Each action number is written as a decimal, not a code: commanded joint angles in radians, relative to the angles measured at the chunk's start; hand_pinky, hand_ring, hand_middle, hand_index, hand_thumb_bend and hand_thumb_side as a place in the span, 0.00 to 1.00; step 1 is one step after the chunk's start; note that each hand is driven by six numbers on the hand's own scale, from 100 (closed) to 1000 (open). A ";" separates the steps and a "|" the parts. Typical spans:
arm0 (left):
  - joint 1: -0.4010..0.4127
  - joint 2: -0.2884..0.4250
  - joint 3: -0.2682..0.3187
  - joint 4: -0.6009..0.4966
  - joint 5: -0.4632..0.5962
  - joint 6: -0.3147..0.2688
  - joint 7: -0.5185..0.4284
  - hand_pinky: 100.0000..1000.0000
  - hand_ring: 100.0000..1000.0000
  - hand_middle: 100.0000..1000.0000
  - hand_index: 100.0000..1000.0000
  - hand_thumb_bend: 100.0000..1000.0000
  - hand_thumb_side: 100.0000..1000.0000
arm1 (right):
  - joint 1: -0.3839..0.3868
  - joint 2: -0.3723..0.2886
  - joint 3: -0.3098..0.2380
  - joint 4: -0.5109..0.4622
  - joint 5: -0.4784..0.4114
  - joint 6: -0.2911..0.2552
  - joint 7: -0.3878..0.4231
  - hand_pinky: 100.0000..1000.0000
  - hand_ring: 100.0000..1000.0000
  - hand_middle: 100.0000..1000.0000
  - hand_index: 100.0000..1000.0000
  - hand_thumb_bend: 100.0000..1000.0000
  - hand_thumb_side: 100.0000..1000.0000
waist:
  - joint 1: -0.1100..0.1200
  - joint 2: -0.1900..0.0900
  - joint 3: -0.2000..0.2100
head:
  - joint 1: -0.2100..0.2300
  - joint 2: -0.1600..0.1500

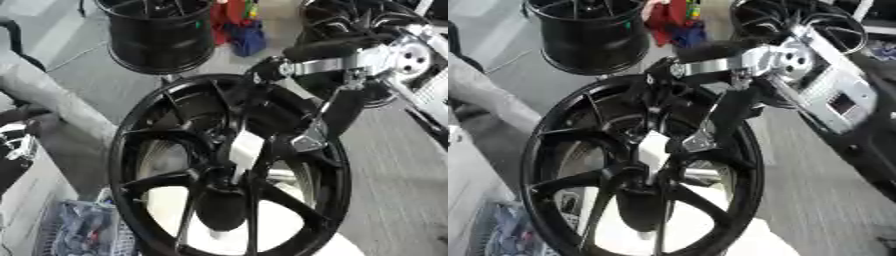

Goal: Pull the pin out of the wheel hub.

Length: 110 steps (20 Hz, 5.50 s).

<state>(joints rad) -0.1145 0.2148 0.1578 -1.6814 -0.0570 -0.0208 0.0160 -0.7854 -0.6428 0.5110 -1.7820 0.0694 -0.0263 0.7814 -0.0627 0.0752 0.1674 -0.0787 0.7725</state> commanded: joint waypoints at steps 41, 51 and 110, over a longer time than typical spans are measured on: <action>-0.013 0.010 0.003 -0.015 -0.004 -0.001 -0.003 0.61 0.62 0.72 0.78 0.23 0.27 | 0.021 0.096 0.065 0.157 0.183 -0.122 0.055 0.74 0.73 0.76 0.86 0.22 0.18 | 0.009 -0.005 0.000 | -0.007 -0.003; -0.016 0.011 0.003 -0.014 -0.005 -0.001 -0.007 0.61 0.62 0.72 0.78 0.23 0.27 | 0.018 0.104 0.069 0.160 0.196 -0.132 0.045 0.68 0.65 0.71 0.82 0.18 0.15 | 0.008 -0.004 0.003 | -0.006 -0.003; 0.000 0.030 0.029 -0.012 -0.006 0.004 0.013 0.61 0.63 0.72 0.78 0.22 0.27 | 0.489 -0.375 -0.427 -0.187 0.059 0.053 -0.382 0.33 0.32 0.37 0.51 0.00 0.00 | -0.004 -0.020 -0.063 | 0.009 -0.003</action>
<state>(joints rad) -0.1082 0.2276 0.1775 -1.6755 -0.0613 -0.0163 0.0227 -0.2903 -0.9763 0.1332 -1.9703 0.1026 0.0183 0.4376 -0.0697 0.0625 0.1031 -0.0722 0.7726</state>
